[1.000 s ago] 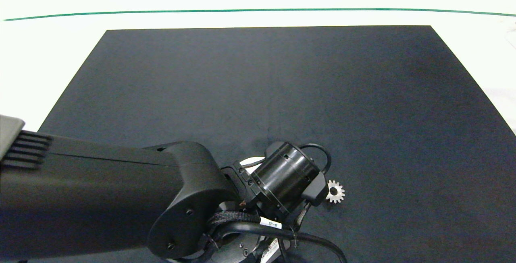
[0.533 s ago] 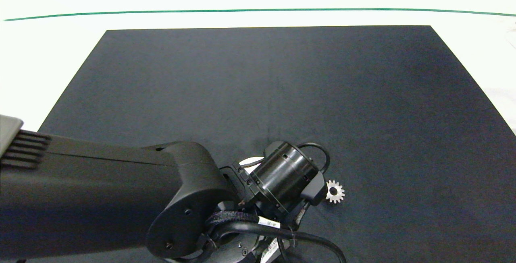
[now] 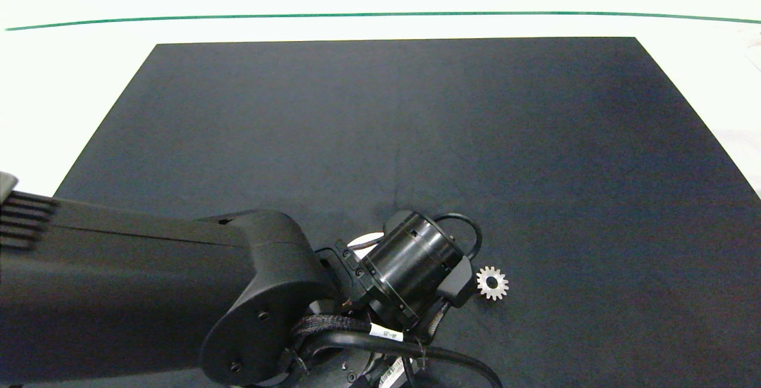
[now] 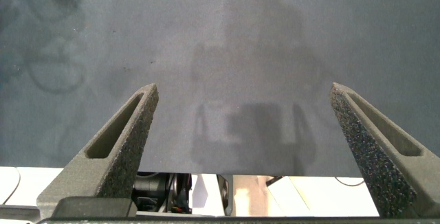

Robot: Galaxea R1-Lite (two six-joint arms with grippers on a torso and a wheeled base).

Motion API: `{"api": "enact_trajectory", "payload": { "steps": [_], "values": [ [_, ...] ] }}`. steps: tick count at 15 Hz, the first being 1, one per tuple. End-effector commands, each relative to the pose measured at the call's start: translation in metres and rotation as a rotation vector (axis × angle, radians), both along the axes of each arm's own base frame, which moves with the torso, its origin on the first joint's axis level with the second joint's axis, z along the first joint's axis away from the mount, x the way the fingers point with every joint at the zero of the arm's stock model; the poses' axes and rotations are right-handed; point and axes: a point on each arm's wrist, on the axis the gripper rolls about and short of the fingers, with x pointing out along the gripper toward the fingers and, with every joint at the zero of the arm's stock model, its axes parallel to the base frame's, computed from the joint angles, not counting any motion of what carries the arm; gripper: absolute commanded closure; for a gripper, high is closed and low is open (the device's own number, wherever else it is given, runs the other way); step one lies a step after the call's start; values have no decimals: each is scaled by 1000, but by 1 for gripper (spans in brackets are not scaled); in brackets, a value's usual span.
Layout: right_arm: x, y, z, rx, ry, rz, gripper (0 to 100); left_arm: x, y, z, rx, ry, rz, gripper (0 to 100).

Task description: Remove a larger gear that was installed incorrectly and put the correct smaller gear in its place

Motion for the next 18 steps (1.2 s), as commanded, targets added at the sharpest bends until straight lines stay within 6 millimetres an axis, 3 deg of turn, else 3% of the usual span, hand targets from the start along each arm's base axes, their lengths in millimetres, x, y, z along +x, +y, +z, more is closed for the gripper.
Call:
{"api": "enact_trajectory", "payload": {
  "steps": [1, 18],
  "values": [
    [0, 0, 0, 0, 3, 0, 0, -3, 3, 4, -6, -8, -2, 69],
    [0, 0, 0, 3, 3, 7, 0, -6, 6, 8, -27, -21, -6, 69]
  ]
}}
